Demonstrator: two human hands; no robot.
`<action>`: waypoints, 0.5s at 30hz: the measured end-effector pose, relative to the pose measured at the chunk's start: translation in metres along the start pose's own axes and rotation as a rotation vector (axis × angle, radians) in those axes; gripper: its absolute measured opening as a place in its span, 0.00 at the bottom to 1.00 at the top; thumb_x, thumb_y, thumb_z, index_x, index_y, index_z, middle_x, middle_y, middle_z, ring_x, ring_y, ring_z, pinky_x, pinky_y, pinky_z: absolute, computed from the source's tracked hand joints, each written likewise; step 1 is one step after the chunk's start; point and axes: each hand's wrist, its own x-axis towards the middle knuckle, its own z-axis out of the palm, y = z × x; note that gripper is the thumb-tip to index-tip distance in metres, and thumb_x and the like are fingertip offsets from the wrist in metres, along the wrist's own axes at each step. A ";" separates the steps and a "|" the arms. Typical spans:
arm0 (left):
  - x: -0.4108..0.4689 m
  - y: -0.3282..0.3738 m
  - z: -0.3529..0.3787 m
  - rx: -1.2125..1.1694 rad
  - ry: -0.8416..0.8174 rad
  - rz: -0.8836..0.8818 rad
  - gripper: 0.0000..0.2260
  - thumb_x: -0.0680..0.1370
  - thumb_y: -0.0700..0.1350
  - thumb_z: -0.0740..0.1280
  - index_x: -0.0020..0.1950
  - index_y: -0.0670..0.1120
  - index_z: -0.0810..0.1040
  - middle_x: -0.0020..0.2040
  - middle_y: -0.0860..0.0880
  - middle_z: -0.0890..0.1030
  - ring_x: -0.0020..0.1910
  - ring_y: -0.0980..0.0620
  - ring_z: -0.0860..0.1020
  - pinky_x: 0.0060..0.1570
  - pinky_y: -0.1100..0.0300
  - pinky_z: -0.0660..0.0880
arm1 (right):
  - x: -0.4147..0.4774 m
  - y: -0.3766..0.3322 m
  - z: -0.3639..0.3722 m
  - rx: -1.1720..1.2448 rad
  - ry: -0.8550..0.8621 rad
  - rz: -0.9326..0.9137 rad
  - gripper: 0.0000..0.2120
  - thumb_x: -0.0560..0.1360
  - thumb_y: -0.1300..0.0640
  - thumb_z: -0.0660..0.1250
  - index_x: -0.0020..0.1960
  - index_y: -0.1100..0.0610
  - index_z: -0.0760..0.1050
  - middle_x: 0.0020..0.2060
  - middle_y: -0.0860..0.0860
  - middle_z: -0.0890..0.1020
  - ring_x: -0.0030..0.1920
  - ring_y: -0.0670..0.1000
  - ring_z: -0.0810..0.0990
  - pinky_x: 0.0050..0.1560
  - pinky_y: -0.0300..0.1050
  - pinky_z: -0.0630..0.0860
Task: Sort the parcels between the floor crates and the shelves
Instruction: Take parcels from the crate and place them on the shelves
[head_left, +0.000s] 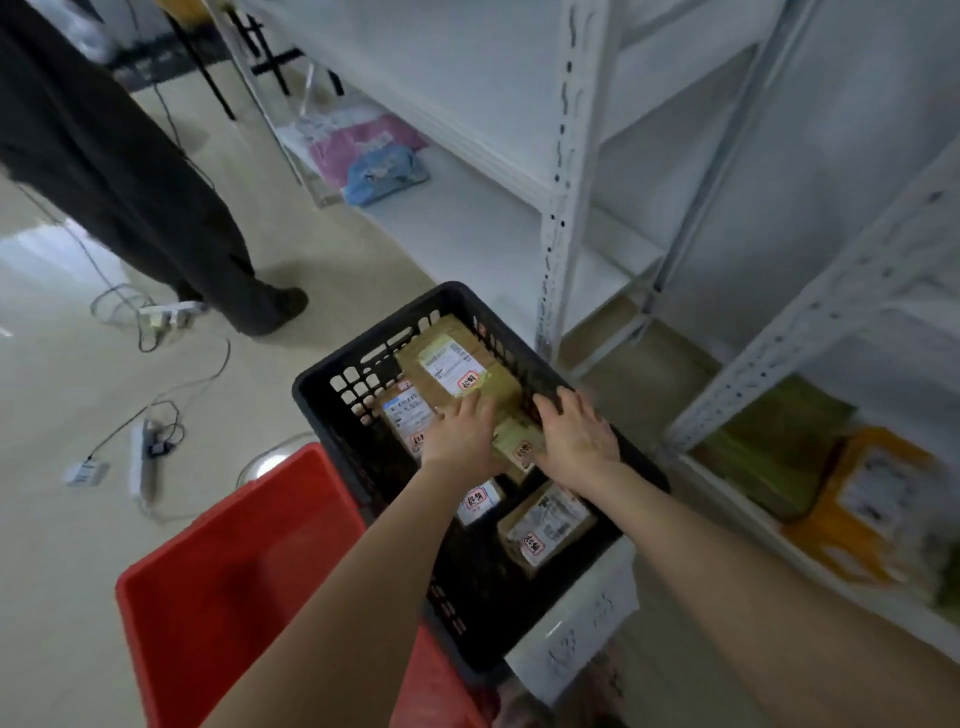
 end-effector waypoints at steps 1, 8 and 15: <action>-0.007 0.010 -0.008 0.012 0.013 0.035 0.43 0.72 0.60 0.69 0.78 0.51 0.47 0.78 0.46 0.53 0.76 0.43 0.55 0.71 0.44 0.62 | -0.016 0.005 -0.007 0.016 0.024 0.024 0.36 0.76 0.47 0.66 0.76 0.51 0.51 0.76 0.55 0.52 0.76 0.58 0.49 0.71 0.56 0.58; -0.052 0.111 -0.055 0.080 0.117 0.280 0.42 0.73 0.60 0.68 0.78 0.51 0.47 0.78 0.46 0.54 0.75 0.44 0.57 0.68 0.47 0.64 | -0.124 0.067 -0.054 0.069 0.215 0.222 0.33 0.74 0.47 0.67 0.74 0.50 0.56 0.72 0.55 0.58 0.74 0.57 0.55 0.69 0.54 0.63; -0.130 0.239 -0.097 0.139 0.248 0.491 0.39 0.74 0.58 0.68 0.77 0.50 0.51 0.76 0.47 0.57 0.74 0.44 0.60 0.66 0.48 0.65 | -0.260 0.146 -0.096 0.061 0.364 0.379 0.34 0.73 0.46 0.68 0.73 0.51 0.57 0.71 0.55 0.60 0.72 0.58 0.58 0.67 0.55 0.64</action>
